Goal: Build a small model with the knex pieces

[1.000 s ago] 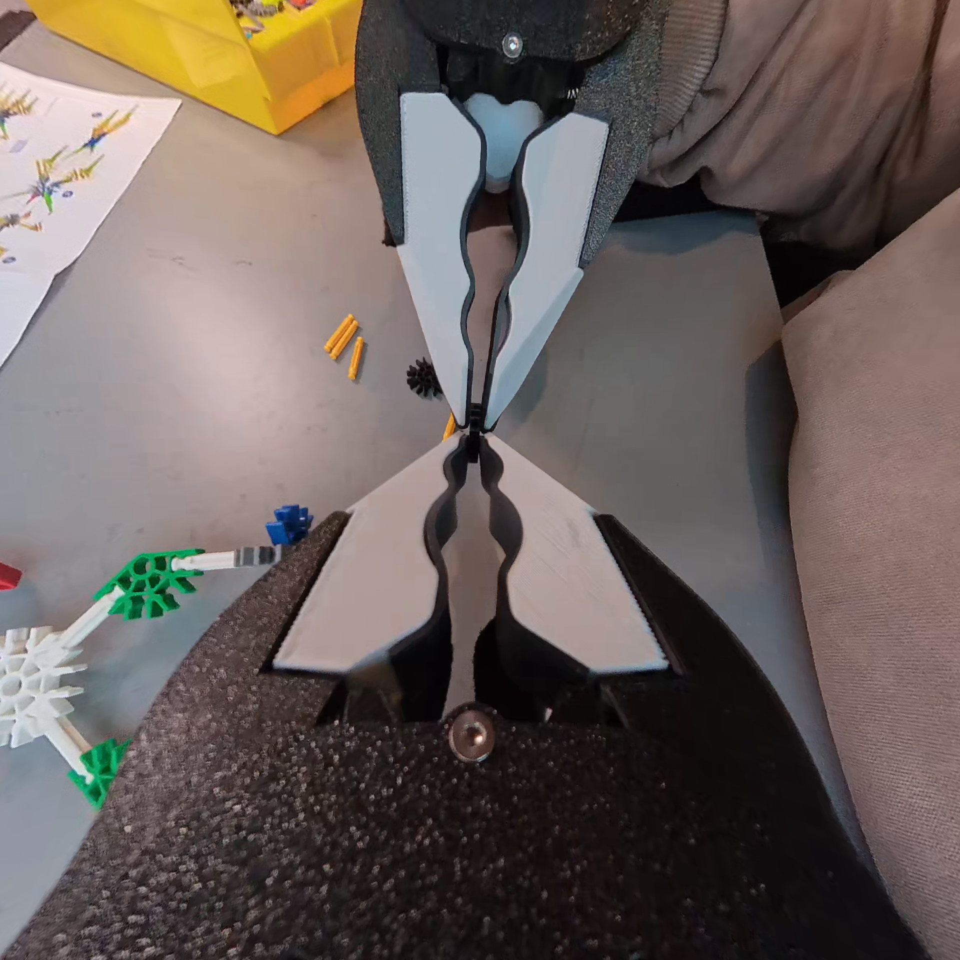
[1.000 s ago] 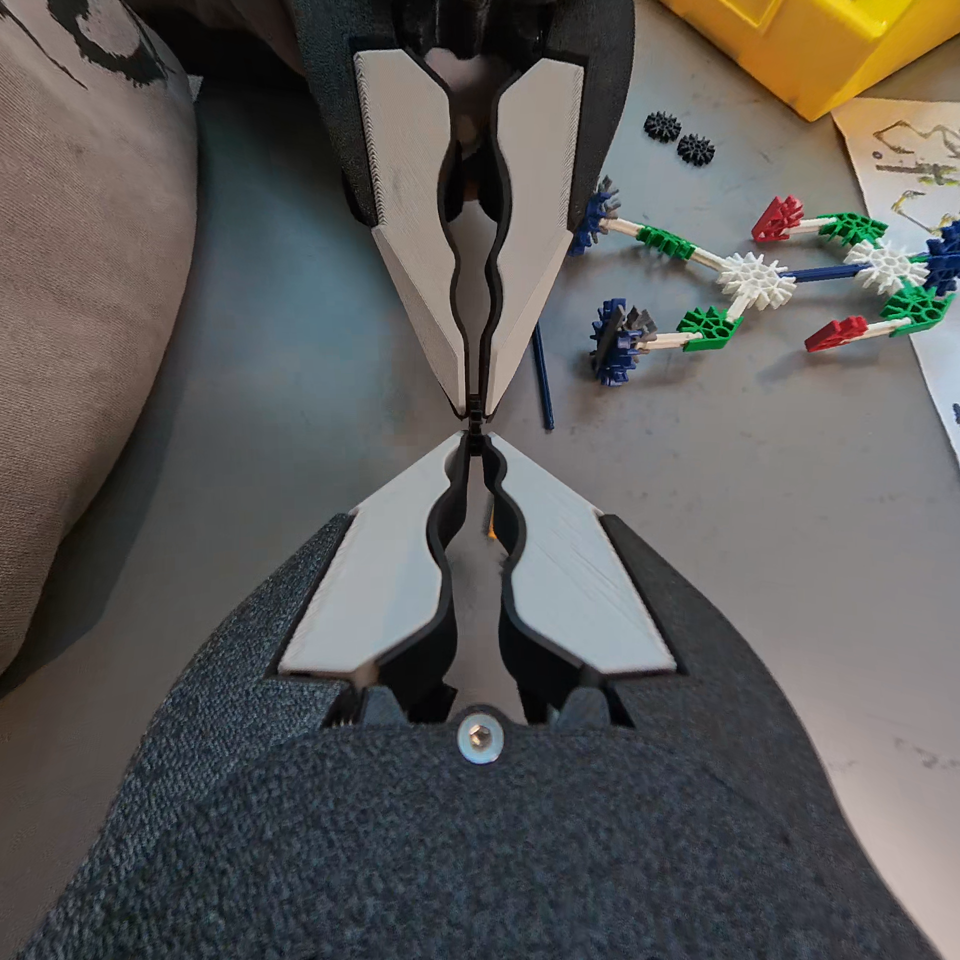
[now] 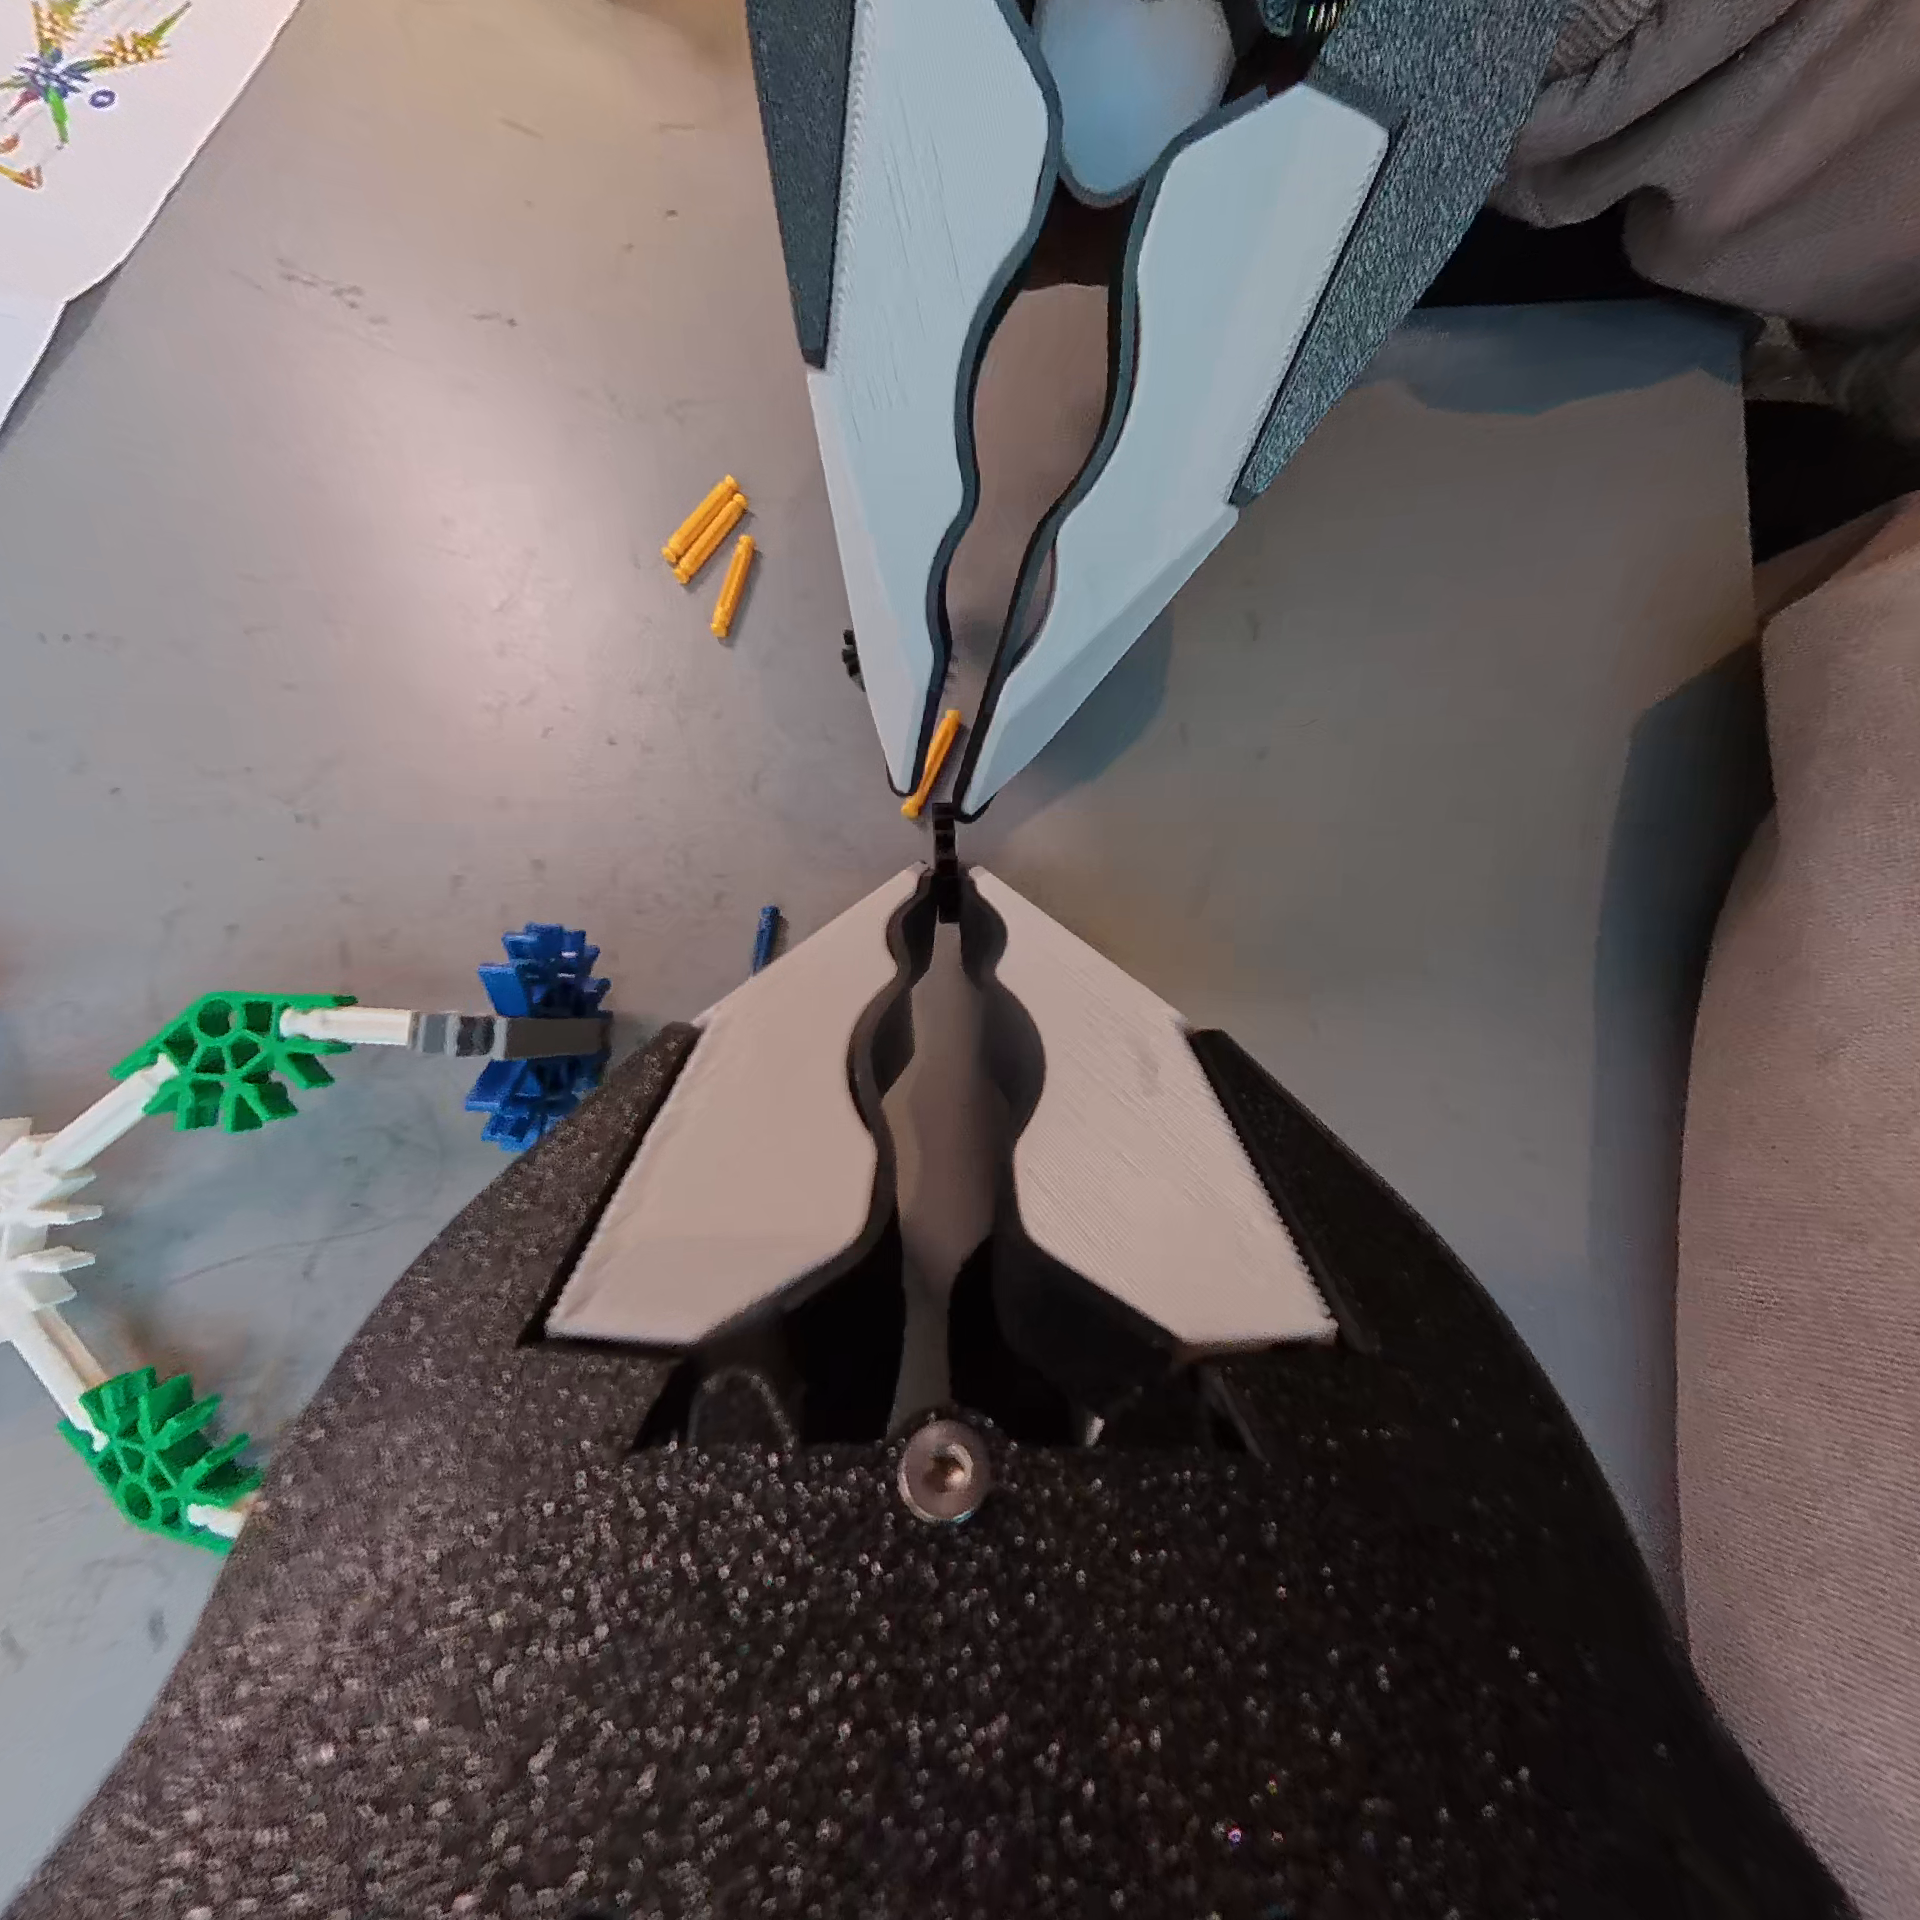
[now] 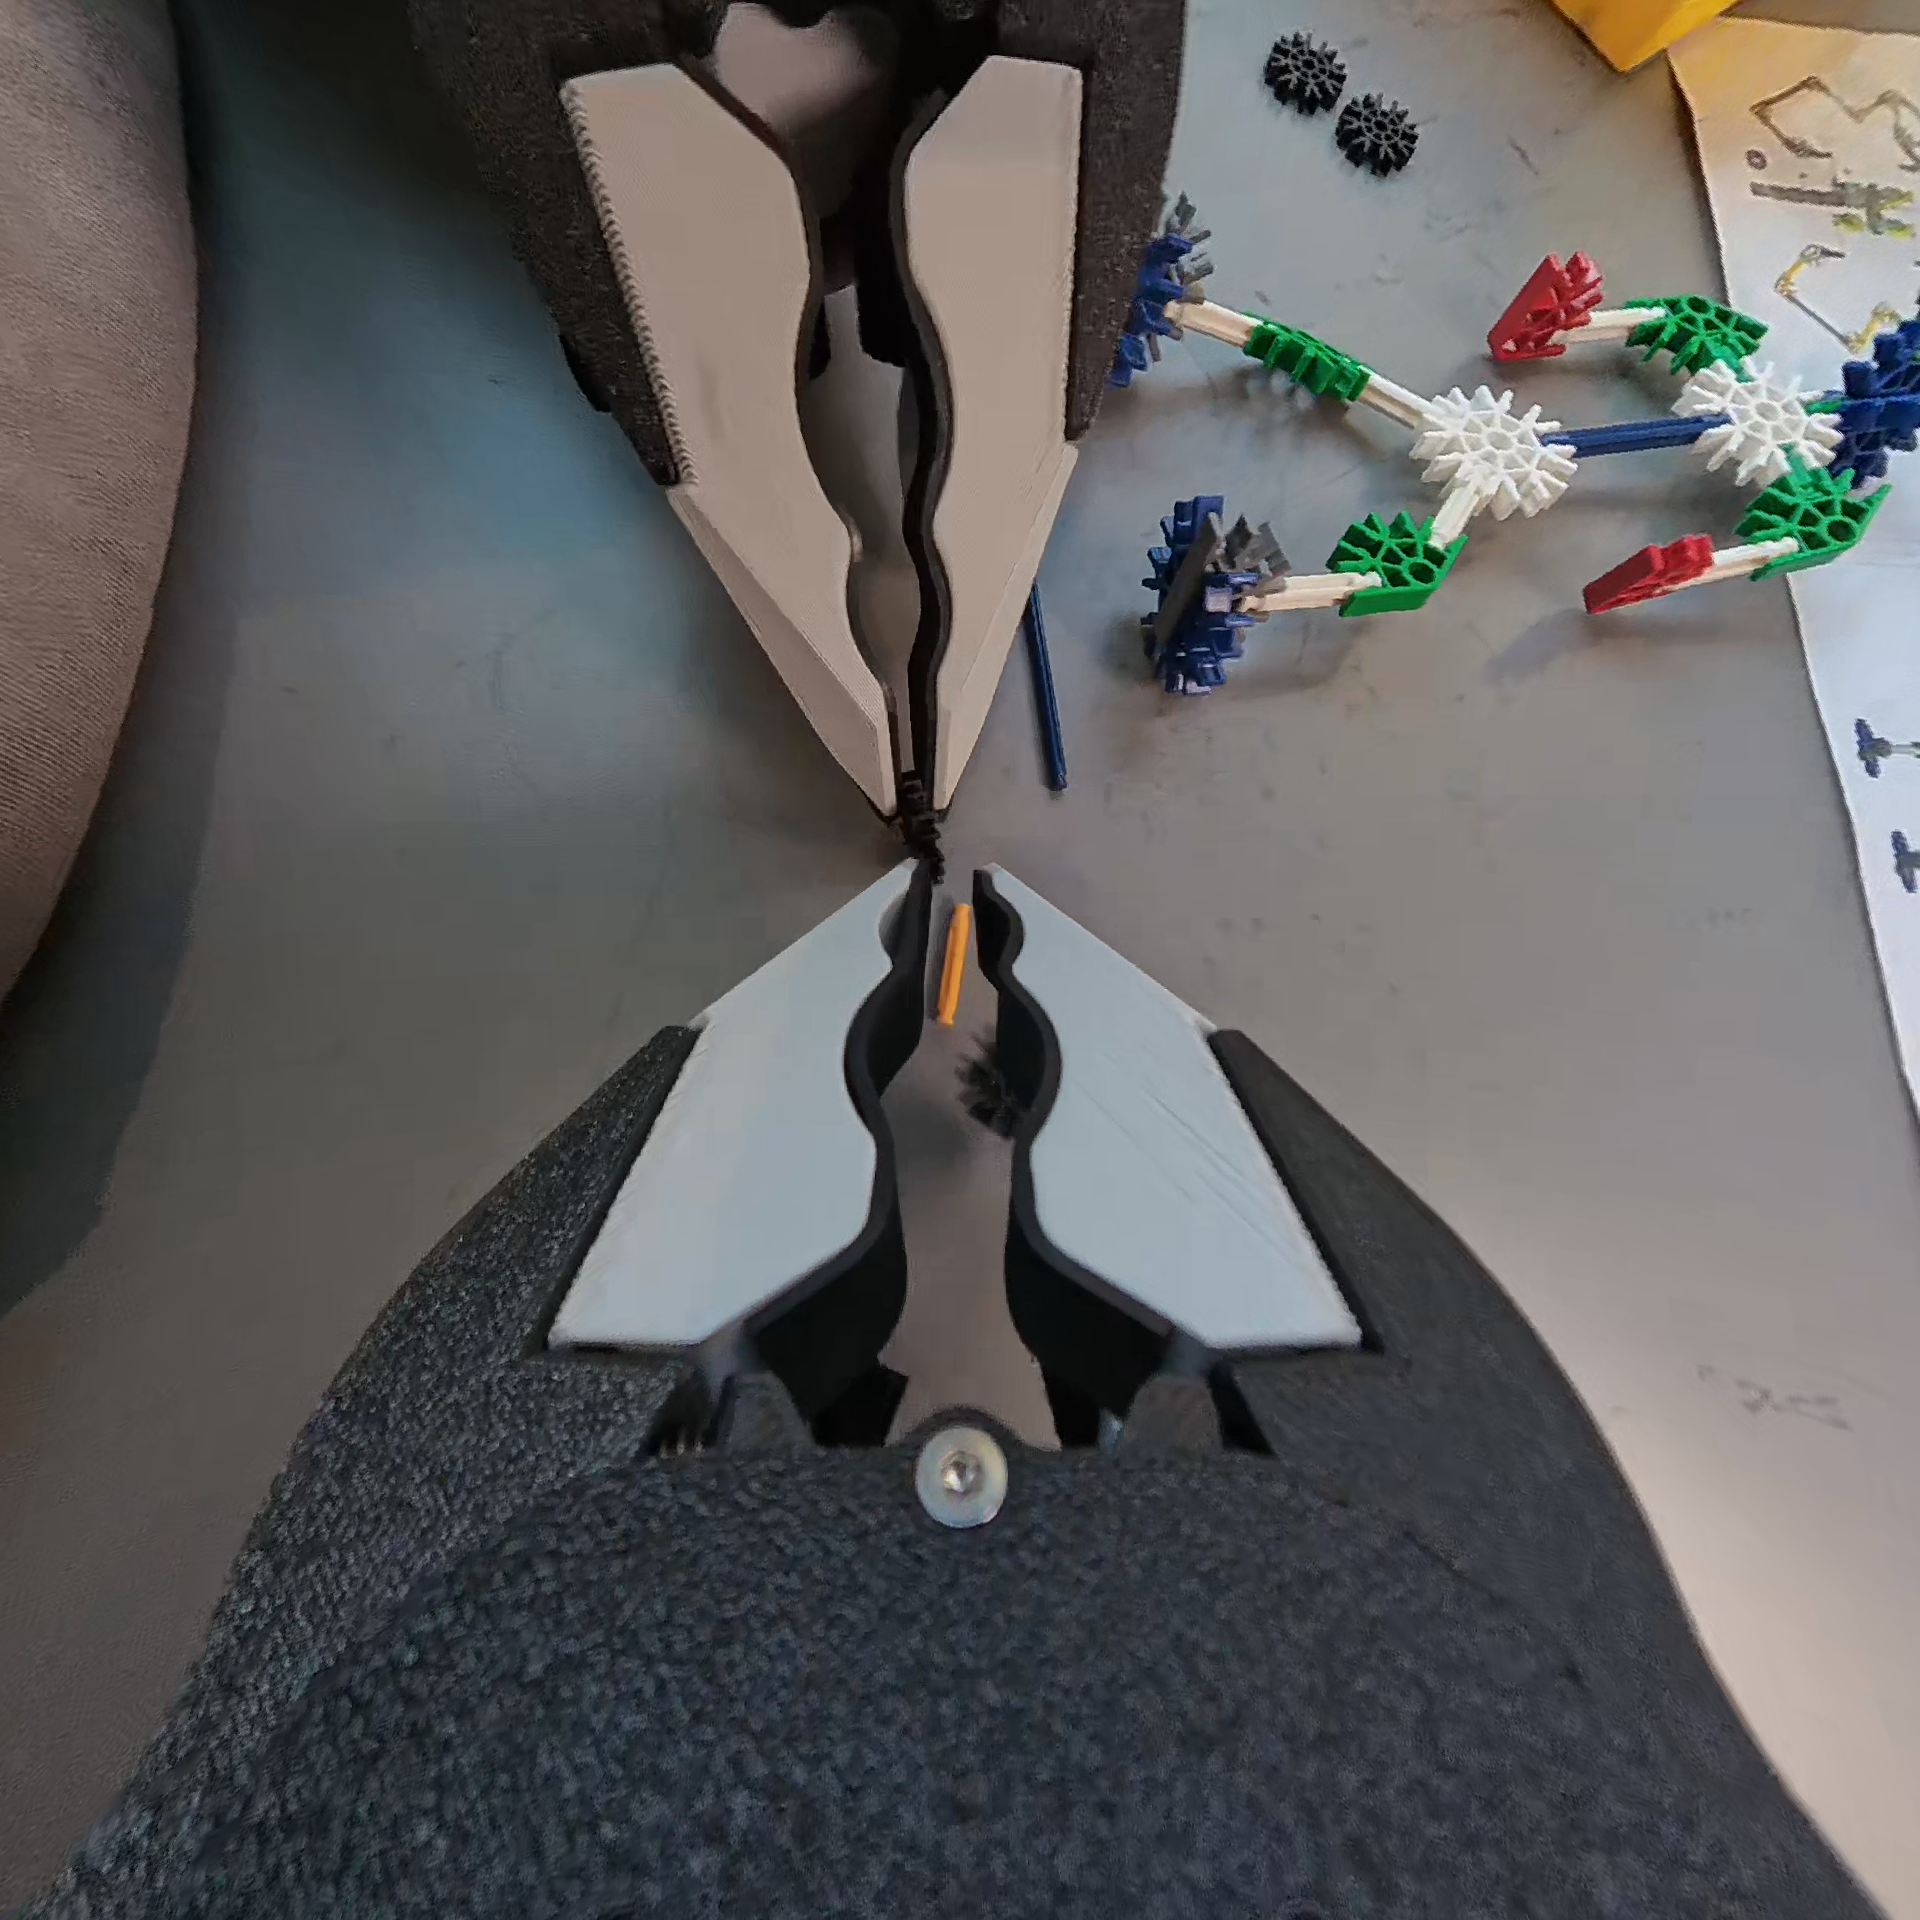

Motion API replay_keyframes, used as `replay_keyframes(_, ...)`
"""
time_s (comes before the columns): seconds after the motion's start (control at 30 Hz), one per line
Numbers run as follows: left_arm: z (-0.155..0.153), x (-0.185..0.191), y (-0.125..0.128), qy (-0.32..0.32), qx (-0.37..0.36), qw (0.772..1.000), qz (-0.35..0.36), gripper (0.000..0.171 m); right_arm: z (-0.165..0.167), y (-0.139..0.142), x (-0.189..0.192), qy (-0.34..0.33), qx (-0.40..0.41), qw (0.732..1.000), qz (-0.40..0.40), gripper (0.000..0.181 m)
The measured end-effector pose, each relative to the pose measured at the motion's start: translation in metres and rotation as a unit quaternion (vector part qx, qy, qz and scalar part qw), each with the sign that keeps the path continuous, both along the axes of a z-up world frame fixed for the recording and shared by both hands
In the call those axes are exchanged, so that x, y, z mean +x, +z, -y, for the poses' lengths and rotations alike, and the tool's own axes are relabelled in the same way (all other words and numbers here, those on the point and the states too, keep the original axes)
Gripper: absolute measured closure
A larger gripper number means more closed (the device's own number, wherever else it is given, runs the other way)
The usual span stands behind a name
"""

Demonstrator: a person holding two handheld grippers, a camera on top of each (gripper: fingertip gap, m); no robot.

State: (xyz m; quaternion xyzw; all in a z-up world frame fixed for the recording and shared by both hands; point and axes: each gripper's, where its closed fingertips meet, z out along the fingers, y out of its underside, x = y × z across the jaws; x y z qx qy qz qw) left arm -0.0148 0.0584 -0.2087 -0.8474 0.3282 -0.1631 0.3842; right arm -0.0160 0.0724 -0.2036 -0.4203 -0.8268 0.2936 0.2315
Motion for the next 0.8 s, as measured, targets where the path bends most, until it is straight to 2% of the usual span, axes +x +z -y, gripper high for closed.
replay_keyframes(0.13, -0.001, 0.002, 0.000, 0.016, -0.006, 1.000, 0.008, 0.170, -0.016, -0.009, 0.013, -0.044, 0.006, 0.997, 0.061, 0.169)
replay_keyframes(0.3, -0.004, -0.003, 0.000, 0.028, -0.008, 1.000, 0.005, 0.170, -0.012, -0.016, 0.013, -0.069, 0.005, 0.994, 0.085, 0.171)
replay_keyframes(0.53, -0.007, -0.008, 0.000, 0.043, -0.003, 0.999, 0.003, 0.170, -0.007, -0.017, 0.012, -0.140, -0.051, 0.981, 0.123, 0.180)
replay_keyframes(0.63, -0.009, -0.009, 0.000, 0.050, -0.003, 0.999, 0.008, 0.170, -0.008, -0.010, 0.008, -0.204, -0.093, 0.970, 0.096, 0.180)
replay_keyframes(0.73, -0.010, -0.010, 0.000, 0.055, -0.002, 0.998, 0.011, 0.170, 0.001, 0.010, -0.002, -0.268, -0.193, 0.943, 0.042, 0.180)
replay_keyframes(0.8, -0.010, -0.010, 0.000, 0.058, -0.001, 0.998, 0.011, 0.170, 0.004, 0.012, -0.004, -0.298, -0.214, 0.930, 0.031, 0.180)
